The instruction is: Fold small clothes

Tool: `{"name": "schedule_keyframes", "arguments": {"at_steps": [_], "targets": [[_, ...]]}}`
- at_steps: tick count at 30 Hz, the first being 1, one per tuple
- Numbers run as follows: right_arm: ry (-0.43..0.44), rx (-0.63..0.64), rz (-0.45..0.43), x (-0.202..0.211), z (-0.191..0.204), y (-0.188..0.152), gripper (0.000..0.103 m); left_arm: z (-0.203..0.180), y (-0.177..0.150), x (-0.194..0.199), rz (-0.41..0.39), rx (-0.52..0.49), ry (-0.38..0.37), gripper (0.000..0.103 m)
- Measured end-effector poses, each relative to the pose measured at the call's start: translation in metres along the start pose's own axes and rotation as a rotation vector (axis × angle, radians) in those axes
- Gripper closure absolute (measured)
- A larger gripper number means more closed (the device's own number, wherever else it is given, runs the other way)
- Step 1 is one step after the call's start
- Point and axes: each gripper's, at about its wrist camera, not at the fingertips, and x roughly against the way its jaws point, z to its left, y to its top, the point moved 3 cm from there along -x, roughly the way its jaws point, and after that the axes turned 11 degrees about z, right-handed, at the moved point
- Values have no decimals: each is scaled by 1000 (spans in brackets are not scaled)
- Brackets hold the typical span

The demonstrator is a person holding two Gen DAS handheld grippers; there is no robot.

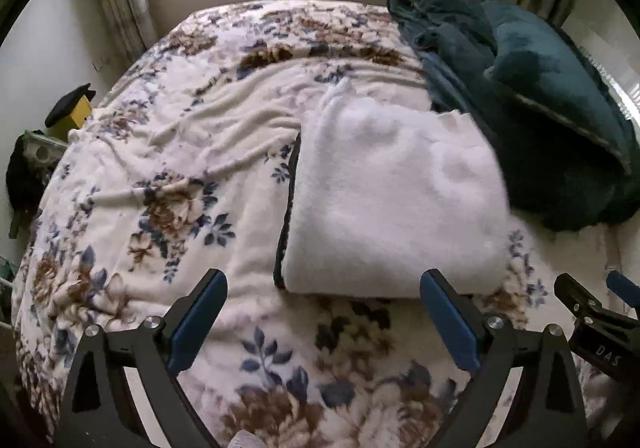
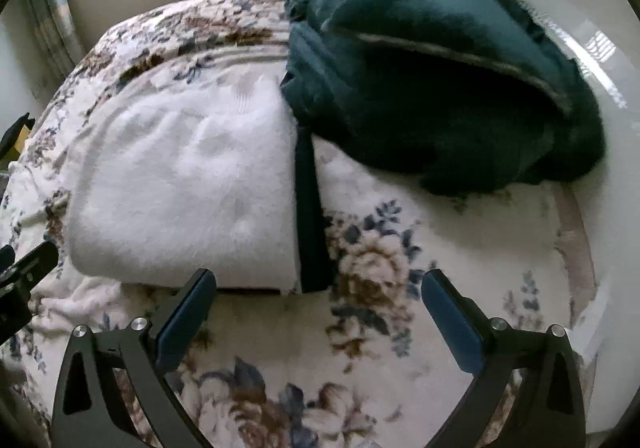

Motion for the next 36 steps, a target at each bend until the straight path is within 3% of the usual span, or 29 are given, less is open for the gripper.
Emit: {"name": "schedule_keyframes", "arguments": {"at_steps": [9, 15, 23, 28, 36], "targets": [[-14, -25, -125, 145, -25, -44, 0, -15, -36, 121, -78, -20, -6, 5], [-4, -33, -233, 262, -38, -85, 0, -22, -65, 212, -143, -51, -18, 5], [21, -30, -328, 386, -55, -142, 0, -22, -103, 320, -239, -68, -29, 5], [36, -10, -371, 443, -62, -174, 0, -16, -125, 358, -257, -50, -49, 5], [46, 2, -413, 492, -66, -207, 0, -9, -149, 385, -277, -52, -18, 5]]}}
